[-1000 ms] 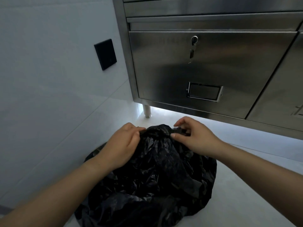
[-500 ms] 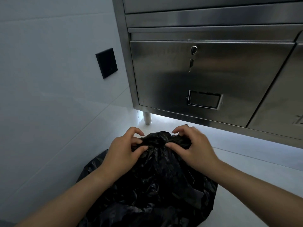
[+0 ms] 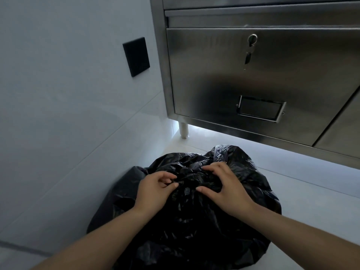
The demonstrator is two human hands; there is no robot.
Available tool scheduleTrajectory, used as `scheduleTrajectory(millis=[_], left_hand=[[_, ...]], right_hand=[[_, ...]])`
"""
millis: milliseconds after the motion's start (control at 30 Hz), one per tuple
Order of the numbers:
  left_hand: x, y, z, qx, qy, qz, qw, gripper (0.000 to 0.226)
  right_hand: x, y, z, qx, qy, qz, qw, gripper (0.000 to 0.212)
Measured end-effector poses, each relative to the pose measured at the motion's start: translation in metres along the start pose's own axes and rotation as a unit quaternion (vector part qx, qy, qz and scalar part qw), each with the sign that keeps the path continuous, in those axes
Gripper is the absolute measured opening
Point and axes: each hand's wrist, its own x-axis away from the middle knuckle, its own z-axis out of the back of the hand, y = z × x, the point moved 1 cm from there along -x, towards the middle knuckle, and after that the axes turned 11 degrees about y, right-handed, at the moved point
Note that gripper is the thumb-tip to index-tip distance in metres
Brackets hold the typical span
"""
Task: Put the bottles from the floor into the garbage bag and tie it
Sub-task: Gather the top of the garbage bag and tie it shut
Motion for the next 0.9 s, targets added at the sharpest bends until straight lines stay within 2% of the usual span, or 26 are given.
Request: scheduleTrajectory(millis=[67, 233, 333, 433, 533, 633, 733, 900], left_hand=[[0.001, 0.004, -0.005, 0.005, -0.011, -0.009, 1.000, 0.021], [0.013, 0.002, -0.019, 0.120, -0.064, 0.119, 0.983, 0.017], [0.018, -0.004, -0.016, 0.172, -0.115, 0.145, 0.968, 0.017], [0.021, -0.005, -0.013, 0.192, -0.150, 0.144, 0.959, 0.015], [0.024, -0.005, -0.013, 0.188, -0.135, 0.132, 0.964, 0.013], [0.025, -0.004, -0.014, 0.170, -0.117, 0.101, 0.973, 0.013], [0.026, -0.003, -0.015, 0.159, -0.118, 0.092, 0.976, 0.011], [0.027, 0.002, -0.018, 0.172, -0.123, 0.081, 0.974, 0.010]], right_hand=[[-0.003, -0.002, -0.005, -0.023, 0.005, 0.011, 1.000, 0.054], [-0.005, -0.001, -0.019, 0.012, -0.079, 0.027, 0.996, 0.060], [-0.002, 0.005, -0.023, 0.019, -0.108, 0.034, 0.993, 0.049], [0.001, 0.005, -0.025, 0.012, -0.093, 0.038, 0.995, 0.026], [0.001, 0.002, -0.026, -0.014, -0.077, 0.037, 0.996, 0.012], [0.001, 0.001, -0.023, -0.034, -0.081, 0.026, 0.996, 0.013], [0.003, 0.001, -0.017, -0.038, -0.085, 0.017, 0.996, 0.025], [0.005, -0.003, -0.012, -0.046, -0.059, 0.011, 0.997, 0.014]])
